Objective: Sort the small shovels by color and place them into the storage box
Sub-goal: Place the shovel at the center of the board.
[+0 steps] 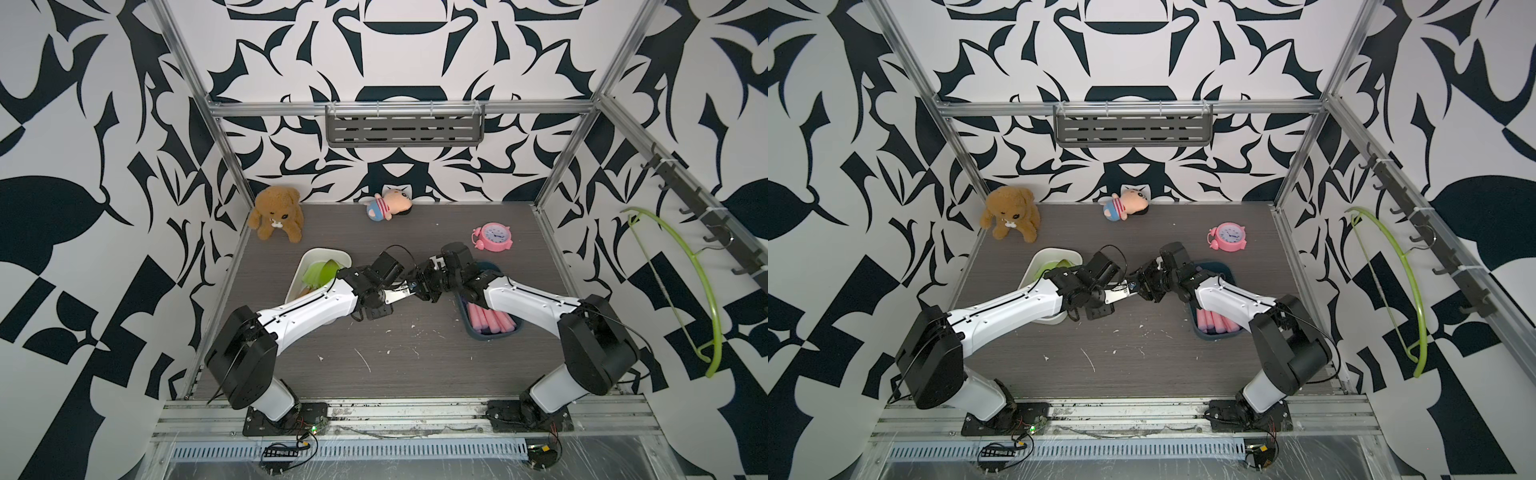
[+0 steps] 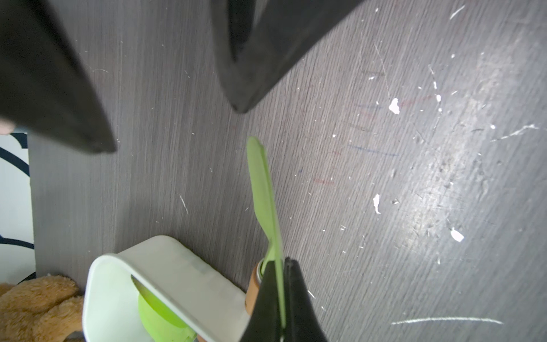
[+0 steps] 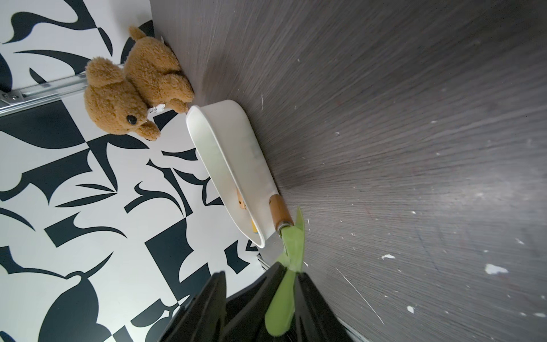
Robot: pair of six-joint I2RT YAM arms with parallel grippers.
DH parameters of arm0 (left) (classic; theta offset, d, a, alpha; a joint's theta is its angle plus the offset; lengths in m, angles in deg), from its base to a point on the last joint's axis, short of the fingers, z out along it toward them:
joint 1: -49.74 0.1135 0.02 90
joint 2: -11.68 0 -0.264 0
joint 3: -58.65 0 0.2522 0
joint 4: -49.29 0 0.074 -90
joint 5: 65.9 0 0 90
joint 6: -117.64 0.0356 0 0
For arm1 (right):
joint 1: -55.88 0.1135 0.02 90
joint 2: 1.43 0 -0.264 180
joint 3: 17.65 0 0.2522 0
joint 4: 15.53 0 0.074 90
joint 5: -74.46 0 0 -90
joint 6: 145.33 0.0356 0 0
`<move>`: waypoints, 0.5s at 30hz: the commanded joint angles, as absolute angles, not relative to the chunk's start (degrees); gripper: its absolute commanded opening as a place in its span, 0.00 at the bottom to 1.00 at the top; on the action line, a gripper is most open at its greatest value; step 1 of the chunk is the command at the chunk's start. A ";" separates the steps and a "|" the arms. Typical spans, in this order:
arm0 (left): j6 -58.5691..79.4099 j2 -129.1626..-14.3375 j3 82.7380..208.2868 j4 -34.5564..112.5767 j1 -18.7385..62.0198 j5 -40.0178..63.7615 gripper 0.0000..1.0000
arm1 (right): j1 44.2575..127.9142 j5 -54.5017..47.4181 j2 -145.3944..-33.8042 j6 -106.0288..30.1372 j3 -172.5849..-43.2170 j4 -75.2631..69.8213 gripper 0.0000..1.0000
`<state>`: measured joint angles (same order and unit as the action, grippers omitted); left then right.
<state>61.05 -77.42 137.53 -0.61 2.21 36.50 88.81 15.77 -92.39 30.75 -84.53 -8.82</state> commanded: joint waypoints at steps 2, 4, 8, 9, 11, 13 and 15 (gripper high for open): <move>59.96 -76.50 139.57 2.65 2.10 35.83 0.00 | 92.35 20.21 -94.18 32.10 -85.52 -13.74 0.42; 60.20 -76.37 139.39 3.04 2.10 36.50 0.00 | 92.75 20.88 -95.09 32.20 -85.98 -13.66 0.41; 60.86 -76.22 138.86 3.97 2.10 38.55 0.00 | 92.80 21.68 -95.37 31.11 -86.05 -11.73 0.40; 60.92 -76.13 138.65 3.98 2.10 38.89 0.00 | 92.61 21.40 -95.01 29.61 -86.44 -9.44 0.40; 60.88 -75.89 138.27 4.20 2.06 38.95 0.00 | 92.08 20.90 -94.32 27.90 -86.55 -6.80 0.40; 60.53 -75.53 137.63 4.58 2.27 38.43 0.00 | 91.43 19.96 -93.11 25.89 -86.44 -3.99 0.41; 59.36 -75.50 137.32 4.71 2.67 37.27 0.00 | 90.46 18.61 -91.42 24.10 -85.87 -1.09 0.40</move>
